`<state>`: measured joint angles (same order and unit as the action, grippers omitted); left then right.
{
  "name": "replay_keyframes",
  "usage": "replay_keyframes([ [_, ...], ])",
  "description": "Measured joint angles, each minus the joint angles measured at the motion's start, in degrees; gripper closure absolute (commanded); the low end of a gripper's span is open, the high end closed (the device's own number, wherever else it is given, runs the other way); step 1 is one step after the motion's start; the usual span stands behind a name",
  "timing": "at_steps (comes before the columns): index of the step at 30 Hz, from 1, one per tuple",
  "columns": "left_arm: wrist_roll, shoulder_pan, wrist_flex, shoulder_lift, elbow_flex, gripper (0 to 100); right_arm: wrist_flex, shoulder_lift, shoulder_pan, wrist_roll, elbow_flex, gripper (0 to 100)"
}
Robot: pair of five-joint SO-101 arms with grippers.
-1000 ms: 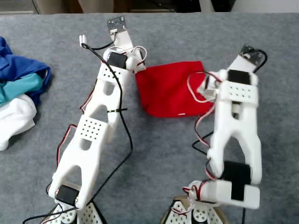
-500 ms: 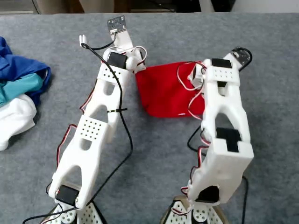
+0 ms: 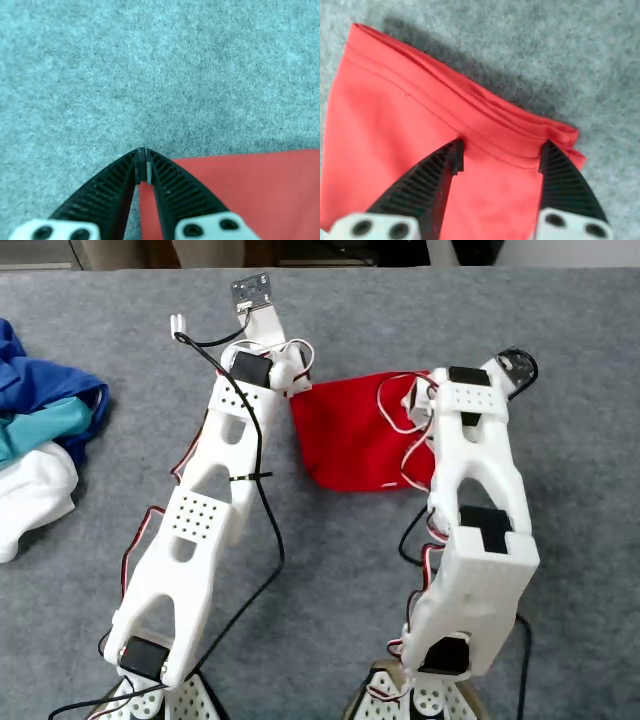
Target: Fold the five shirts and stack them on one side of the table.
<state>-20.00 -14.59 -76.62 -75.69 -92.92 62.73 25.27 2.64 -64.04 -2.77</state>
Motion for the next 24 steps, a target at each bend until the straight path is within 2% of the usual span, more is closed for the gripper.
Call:
replay_keyframes([
  [17,-1.49,1.49,0.00,0.00,0.00,98,-6.33,8.09,-0.18,-1.93,-3.34,74.4],
  [19,-1.49,1.49,0.00,0.00,0.00,98,-6.33,8.09,-0.18,-1.93,-3.34,78.3],
  [24,-1.49,1.49,0.00,0.00,0.00,98,-6.33,8.18,0.00,-1.93,-3.34,99.8],
])
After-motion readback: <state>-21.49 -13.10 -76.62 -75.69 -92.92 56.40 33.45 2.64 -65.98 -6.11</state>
